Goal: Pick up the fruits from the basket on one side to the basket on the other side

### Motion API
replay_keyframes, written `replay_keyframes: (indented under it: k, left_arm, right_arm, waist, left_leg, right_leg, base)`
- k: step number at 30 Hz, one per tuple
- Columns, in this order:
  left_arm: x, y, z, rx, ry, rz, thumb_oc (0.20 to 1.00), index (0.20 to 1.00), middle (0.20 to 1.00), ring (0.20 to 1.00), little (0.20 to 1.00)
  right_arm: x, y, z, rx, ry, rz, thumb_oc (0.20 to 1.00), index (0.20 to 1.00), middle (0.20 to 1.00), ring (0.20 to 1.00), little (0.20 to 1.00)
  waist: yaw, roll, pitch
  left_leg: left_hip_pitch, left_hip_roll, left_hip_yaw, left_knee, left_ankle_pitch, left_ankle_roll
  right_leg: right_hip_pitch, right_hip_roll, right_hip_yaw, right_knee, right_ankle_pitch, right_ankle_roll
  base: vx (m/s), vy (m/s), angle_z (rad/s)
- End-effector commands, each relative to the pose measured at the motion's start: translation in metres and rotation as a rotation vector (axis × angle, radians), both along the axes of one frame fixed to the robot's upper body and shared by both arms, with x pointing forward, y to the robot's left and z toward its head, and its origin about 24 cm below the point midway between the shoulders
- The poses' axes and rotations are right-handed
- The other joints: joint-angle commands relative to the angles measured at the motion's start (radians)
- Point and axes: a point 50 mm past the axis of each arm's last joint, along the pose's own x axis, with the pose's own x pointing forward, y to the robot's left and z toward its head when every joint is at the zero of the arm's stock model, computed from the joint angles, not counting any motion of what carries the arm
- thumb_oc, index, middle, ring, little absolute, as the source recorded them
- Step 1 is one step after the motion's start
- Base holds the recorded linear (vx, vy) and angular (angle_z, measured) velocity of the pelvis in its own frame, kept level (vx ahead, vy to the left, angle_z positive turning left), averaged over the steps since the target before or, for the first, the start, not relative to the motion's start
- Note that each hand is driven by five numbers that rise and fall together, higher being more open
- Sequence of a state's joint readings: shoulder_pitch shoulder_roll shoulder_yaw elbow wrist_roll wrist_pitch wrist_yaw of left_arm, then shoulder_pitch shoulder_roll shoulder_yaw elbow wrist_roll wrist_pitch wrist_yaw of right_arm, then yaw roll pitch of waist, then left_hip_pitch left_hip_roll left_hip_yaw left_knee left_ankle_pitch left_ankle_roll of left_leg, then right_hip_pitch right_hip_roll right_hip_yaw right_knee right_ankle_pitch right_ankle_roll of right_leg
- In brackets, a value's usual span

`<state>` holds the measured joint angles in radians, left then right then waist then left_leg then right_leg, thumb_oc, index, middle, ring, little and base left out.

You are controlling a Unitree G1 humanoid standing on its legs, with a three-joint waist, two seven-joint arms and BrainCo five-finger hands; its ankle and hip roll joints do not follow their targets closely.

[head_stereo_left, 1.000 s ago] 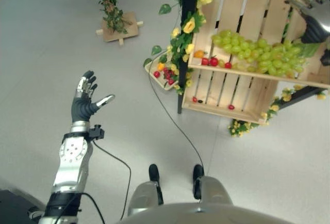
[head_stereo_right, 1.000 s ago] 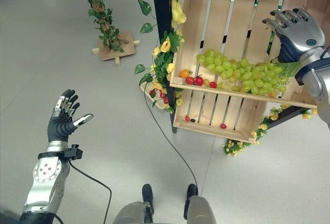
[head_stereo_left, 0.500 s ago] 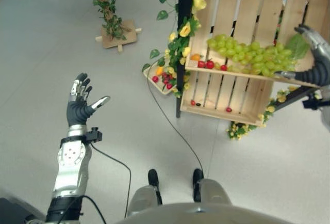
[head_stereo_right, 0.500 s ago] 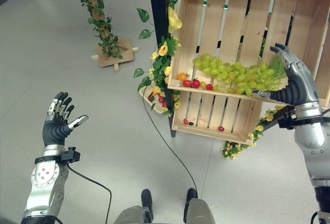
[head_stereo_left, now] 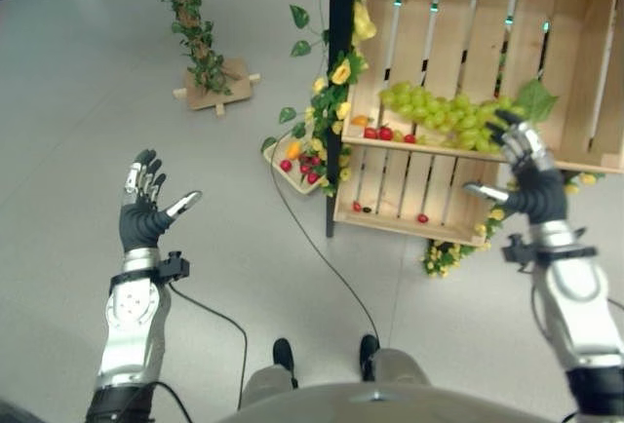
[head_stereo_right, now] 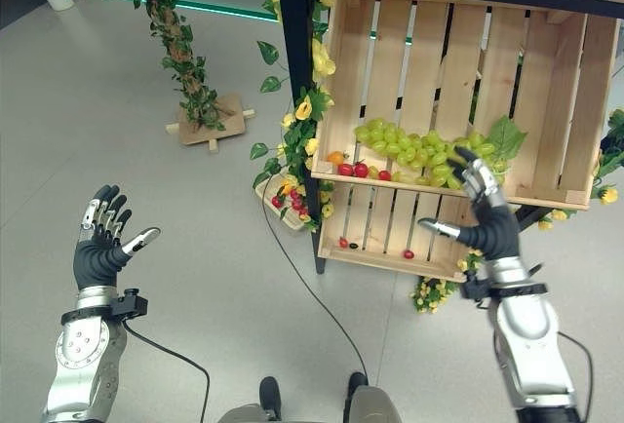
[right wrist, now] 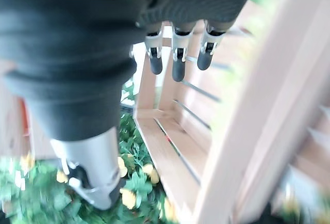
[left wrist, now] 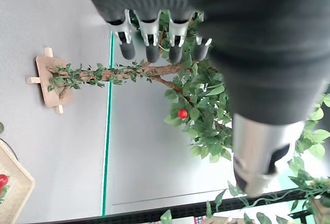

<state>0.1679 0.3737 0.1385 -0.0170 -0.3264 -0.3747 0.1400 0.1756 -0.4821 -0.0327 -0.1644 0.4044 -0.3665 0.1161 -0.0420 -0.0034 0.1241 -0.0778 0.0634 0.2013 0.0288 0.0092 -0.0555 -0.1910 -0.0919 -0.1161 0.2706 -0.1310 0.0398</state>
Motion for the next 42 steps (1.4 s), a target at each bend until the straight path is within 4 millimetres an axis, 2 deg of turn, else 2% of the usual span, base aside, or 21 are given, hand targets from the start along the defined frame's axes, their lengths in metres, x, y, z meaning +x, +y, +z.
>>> replay_keyframes:
  k: [1,6,15,20,25,29,31,32,34,35,37,38,40,41,42]
  left_arm:
    - [-0.003,0.005,0.025,0.090,-0.137,0.023,1.000,1.000,1.000,1.000,1.000]
    - [-0.003,0.002,0.024,0.082,-0.143,0.032,1.000,1.000,1.000,1.000,1.000]
    - [-0.002,-0.002,0.028,0.095,-0.166,0.011,1.000,1.000,1.000,1.000,1.000]
    - [-0.002,-0.006,0.025,0.072,-0.169,-0.022,1.000,1.000,1.000,1.000,1.000]
    - [0.002,-0.012,0.026,0.069,-0.182,-0.062,1.000,1.000,1.000,1.000,1.000]
    - [0.006,-0.015,0.030,0.080,-0.193,-0.076,1.000,1.000,1.000,1.000,1.000]
    - [0.007,-0.016,0.030,0.088,-0.193,-0.086,1.000,1.000,1.000,1.000,1.000]
    - [0.008,-0.016,0.029,0.092,-0.185,-0.089,1.000,1.000,1.000,1.000,1.000]
    - [0.008,-0.016,0.029,0.092,-0.186,-0.089,1.000,1.000,1.000,1.000,1.000]
    - [0.006,-0.015,0.030,0.114,-0.179,-0.102,1.000,1.000,1.000,1.000,1.000]
    - [0.006,-0.015,0.030,0.114,-0.180,-0.101,1.000,1.000,1.000,1.000,1.000]
    - [0.008,-0.017,0.029,0.116,-0.175,-0.124,1.000,1.000,1.000,1.000,1.000]
    - [0.008,-0.017,0.029,0.115,-0.175,-0.124,1.000,1.000,1.000,1.000,1.000]
    - [0.011,-0.019,0.028,0.111,-0.172,-0.138,1.000,1.000,1.000,1.000,1.000]
    - [0.013,-0.021,0.029,0.116,-0.176,-0.150,1.000,1.000,1.000,1.000,1.000]
  right_arm:
    - [0.003,0.007,0.023,0.107,-0.136,0.053,1.000,1.000,1.000,1.000,1.000]
    - [0.002,0.018,0.014,0.162,-0.101,0.086,1.000,1.000,1.000,1.000,1.000]
    - [0.009,0.025,0.013,0.066,-0.096,0.082,1.000,1.000,1.000,1.000,1.000]
    - [0.016,0.031,0.015,0.012,-0.117,0.077,1.000,1.000,1.000,1.000,1.000]
    - [0.019,0.035,0.014,-0.031,-0.123,0.061,1.000,1.000,1.000,1.000,1.000]
    - [0.020,0.040,0.014,-0.054,-0.125,0.073,1.000,1.000,1.000,1.000,1.000]
    - [0.020,0.041,0.013,-0.063,-0.126,0.079,1.000,1.000,1.000,1.000,1.000]
    - [0.019,0.043,0.012,-0.075,-0.120,0.091,1.000,1.000,1.000,1.000,1.000]
    - [0.019,0.043,0.012,-0.075,-0.120,0.091,1.000,1.000,1.000,1.000,1.000]
    - [0.018,0.049,0.011,-0.096,-0.115,0.126,1.000,1.000,1.000,1.000,1.000]
    - [0.018,0.049,0.011,-0.096,-0.116,0.126,1.000,1.000,1.000,1.000,1.000]
    - [0.017,0.048,0.009,-0.100,-0.104,0.141,1.000,1.000,1.000,1.000,1.000]
    - [0.017,0.048,0.009,-0.100,-0.104,0.141,1.000,1.000,1.000,1.000,1.000]
    - [0.016,0.046,0.009,-0.120,-0.103,0.144,1.000,1.000,1.000,1.000,1.000]
    - [0.015,0.043,0.011,-0.138,-0.108,0.140,1.000,1.000,1.000,1.000,1.000]
  waist:
    - [-0.015,-0.017,0.005]
    - [-0.014,-0.015,0.001]
    - [0.003,-0.017,0.004]
    - [0.038,-0.018,0.024]
    - [0.081,-0.019,0.038]
    - [0.094,-0.021,0.041]
    - [0.099,-0.018,0.037]
    - [0.096,-0.015,0.041]
    - [0.094,-0.015,0.038]
    - [0.088,-0.007,0.060]
    - [0.087,-0.006,0.057]
    - [0.059,-0.003,0.056]
    - [0.060,-0.001,0.054]
    - [0.030,-0.007,0.055]
    - [0.023,-0.009,0.055]
  left_leg:
    - [0.060,-0.045,0.013,0.021,-0.105,0.029]
    - [0.071,-0.046,0.014,0.011,-0.103,0.028]
    - [0.073,-0.052,0.000,0.013,-0.103,0.032]
    - [0.051,-0.068,-0.040,0.023,-0.097,0.042]
    - [0.036,-0.107,-0.115,0.007,-0.086,0.058]
    - [0.028,-0.129,-0.150,0.018,-0.087,0.064]
    - [0.030,-0.145,-0.186,0.022,-0.088,0.073]
    - [0.046,-0.165,-0.219,0.025,-0.093,0.086]
    - [0.041,-0.165,-0.220,0.024,-0.087,0.086]
    - [0.079,-0.176,-0.271,0.013,-0.088,0.104]
    - [0.073,-0.175,-0.271,0.012,-0.083,0.104]
    - [0.084,-0.183,-0.348,0.011,-0.073,0.104]
    - [0.084,-0.180,-0.348,0.010,-0.074,0.103]
    - [0.089,-0.200,-0.424,0.021,-0.073,0.099]
    - [0.082,-0.212,-0.459,0.029,-0.068,0.098]
  right_leg:
    - [0.038,0.010,0.021,-0.073,0.066,0.059]
    - [0.047,0.008,0.018,-0.082,0.070,0.061]
    - [0.057,-0.001,0.010,-0.083,0.073,0.068]
    - [0.062,-0.027,-0.028,-0.073,0.080,0.079]
    - [0.069,-0.087,-0.102,-0.025,0.090,0.095]
    - [0.078,-0.115,-0.131,0.004,0.099,0.101]
    - [0.074,-0.136,-0.142,0.066,0.109,0.101]
    - [0.050,-0.153,-0.118,0.176,0.124,0.097]
    - [0.046,-0.153,-0.119,0.174,0.129,0.097]
    - [-0.006,-0.138,-0.046,0.316,0.148,0.078]
    - [-0.010,-0.136,-0.047,0.312,0.154,0.077]
    - [-0.055,-0.016,0.089,0.295,0.091,0.064]
    - [-0.055,-0.013,0.089,0.293,0.090,0.063]
    - [-0.064,0.080,0.234,0.211,0.045,0.055]
    - [-0.067,0.113,0.293,0.168,0.057,0.056]
  base:
    - [0.00,0.000,0.00]
    - [0.00,0.000,0.00]
    - [-0.01,0.003,0.01]
    - [-0.03,0.046,0.18]
    - [-0.01,0.120,0.50]
    - [-0.01,0.138,0.56]
    - [0.04,0.219,0.57]
    - [0.04,0.204,0.81]
    - [0.02,0.148,0.88]
    - [0.01,0.139,0.75]
    - [0.00,0.074,0.92]
    - [0.01,0.002,0.90]
    - [0.05,-0.032,0.99]
    - [0.08,-0.090,1.41]
    - [0.09,-0.106,1.82]
